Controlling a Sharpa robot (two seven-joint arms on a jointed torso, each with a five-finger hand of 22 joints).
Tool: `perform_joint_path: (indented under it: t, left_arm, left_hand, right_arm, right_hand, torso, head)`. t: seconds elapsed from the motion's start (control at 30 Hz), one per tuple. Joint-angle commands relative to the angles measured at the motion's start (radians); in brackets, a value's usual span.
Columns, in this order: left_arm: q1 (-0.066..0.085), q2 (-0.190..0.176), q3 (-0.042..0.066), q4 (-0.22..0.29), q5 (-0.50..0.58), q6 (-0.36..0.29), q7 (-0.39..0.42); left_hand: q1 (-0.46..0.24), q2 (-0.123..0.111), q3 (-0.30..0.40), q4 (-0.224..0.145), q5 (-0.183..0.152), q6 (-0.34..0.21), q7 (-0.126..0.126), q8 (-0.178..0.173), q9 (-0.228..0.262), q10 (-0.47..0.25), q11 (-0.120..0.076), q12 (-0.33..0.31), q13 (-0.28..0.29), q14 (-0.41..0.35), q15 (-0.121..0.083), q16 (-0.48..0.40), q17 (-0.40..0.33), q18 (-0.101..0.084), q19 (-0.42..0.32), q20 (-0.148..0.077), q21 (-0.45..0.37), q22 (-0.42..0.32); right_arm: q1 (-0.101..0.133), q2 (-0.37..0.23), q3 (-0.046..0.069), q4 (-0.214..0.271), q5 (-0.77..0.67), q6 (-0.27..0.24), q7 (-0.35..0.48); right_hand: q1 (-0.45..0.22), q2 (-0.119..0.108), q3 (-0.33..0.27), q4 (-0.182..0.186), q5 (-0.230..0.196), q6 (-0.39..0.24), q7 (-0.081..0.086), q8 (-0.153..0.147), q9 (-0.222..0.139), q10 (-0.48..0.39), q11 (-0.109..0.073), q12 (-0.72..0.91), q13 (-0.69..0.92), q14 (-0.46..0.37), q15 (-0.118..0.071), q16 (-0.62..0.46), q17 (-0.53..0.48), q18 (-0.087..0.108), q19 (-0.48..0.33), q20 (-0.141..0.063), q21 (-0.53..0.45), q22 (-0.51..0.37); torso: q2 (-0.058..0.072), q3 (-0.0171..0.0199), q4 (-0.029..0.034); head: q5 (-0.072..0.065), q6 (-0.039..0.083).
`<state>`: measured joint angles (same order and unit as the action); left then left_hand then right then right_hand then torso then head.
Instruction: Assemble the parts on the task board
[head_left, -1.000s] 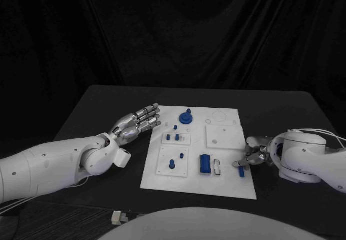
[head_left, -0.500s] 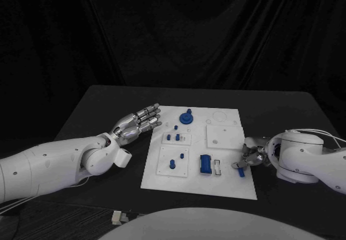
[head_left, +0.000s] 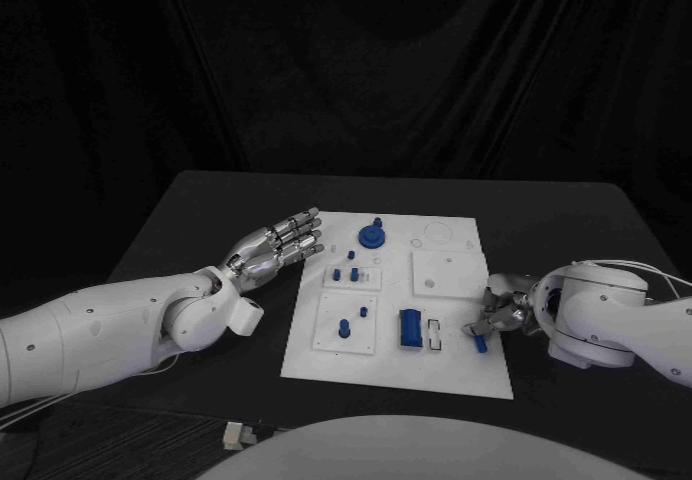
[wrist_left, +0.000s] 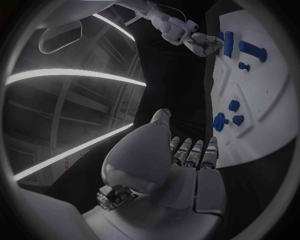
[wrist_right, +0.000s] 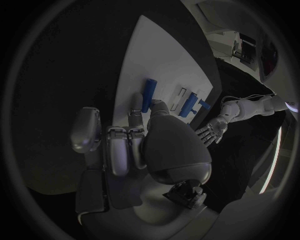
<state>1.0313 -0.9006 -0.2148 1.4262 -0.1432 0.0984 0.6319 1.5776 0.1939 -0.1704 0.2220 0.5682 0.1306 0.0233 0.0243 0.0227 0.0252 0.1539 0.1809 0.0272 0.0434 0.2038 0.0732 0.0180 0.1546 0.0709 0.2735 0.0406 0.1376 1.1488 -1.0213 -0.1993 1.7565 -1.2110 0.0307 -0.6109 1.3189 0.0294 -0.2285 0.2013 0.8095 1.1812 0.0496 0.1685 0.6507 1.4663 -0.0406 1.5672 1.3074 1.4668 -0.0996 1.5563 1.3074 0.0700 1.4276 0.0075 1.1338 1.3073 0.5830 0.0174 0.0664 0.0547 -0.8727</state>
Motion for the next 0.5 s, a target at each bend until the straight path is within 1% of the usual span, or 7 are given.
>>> perform_joint_path:
  t: [0.03,0.13,0.3,0.5]
  left_arm:
    - [-0.001,0.000,0.001,0.003,0.005,0.011,0.008]
    - [-0.002,-0.001,0.001,0.003,0.005,0.011,0.008]
    - [-0.002,-0.001,0.001,0.003,0.005,0.012,0.007]
    - [-0.002,-0.001,0.001,0.003,0.005,0.013,0.006]
  left_hand:
    - [0.007,-0.001,0.000,-0.006,0.005,0.002,0.008,0.005,0.001,-0.001,0.007,0.004,0.001,-0.001,0.005,0.003,0.001,-0.014,0.001,0.003,0.006,0.001]
    - [0.007,-0.001,0.000,-0.006,0.005,0.002,0.008,0.005,0.001,-0.001,0.007,0.004,0.001,-0.001,0.005,0.003,0.001,-0.014,0.001,0.003,0.006,0.001]
    - [0.007,-0.001,0.000,-0.006,0.005,0.002,0.008,0.005,0.001,-0.001,0.007,0.004,0.001,-0.001,0.005,0.003,0.001,-0.014,0.001,0.003,0.006,0.001]
    - [0.007,-0.001,0.000,-0.006,0.005,0.002,0.008,0.005,0.001,-0.001,0.007,0.004,0.001,-0.001,0.005,0.003,0.001,-0.014,0.001,0.003,0.006,0.001]
  right_arm:
    - [-0.012,0.000,-0.008,-0.003,0.060,-0.048,-0.024]
    - [-0.012,-0.002,-0.008,0.001,0.096,-0.071,-0.021]
    - [-0.012,-0.009,-0.008,0.016,0.145,-0.120,-0.013]
    - [-0.011,-0.025,-0.008,0.042,0.187,-0.149,-0.008]
  right_hand:
    - [0.019,-0.006,0.096,-0.091,0.006,-0.043,-0.010,-0.086,-0.178,0.104,0.004,0.004,0.263,0.096,0.003,-0.005,0.229,0.020,0.002,0.006,-0.007,0.133]
    - [0.023,-0.009,0.111,-0.102,0.014,-0.042,-0.009,-0.084,-0.179,0.104,0.005,0.004,0.263,0.096,0.003,-0.004,0.230,0.019,0.002,0.006,-0.008,0.133]
    - [0.017,-0.014,0.126,-0.109,0.021,-0.033,-0.011,-0.077,-0.177,0.104,0.003,0.004,0.263,0.098,0.003,-0.001,0.235,0.019,0.005,0.007,-0.004,0.135]
    - [0.004,-0.019,0.137,-0.113,0.029,-0.029,-0.012,-0.073,-0.176,0.104,0.002,0.004,0.263,0.100,0.001,0.003,0.244,0.017,0.009,0.006,0.004,0.139]
  torso:
    - [0.000,-0.0005,-0.0012]
    - [0.000,-0.0004,-0.0014]
    - [0.000,0.0002,-0.0001]
    - [0.000,0.0000,0.0001]
  head:
    - [0.004,0.000]
    - [0.005,0.000]
    - [0.003,0.000]
    - [0.002,0.000]
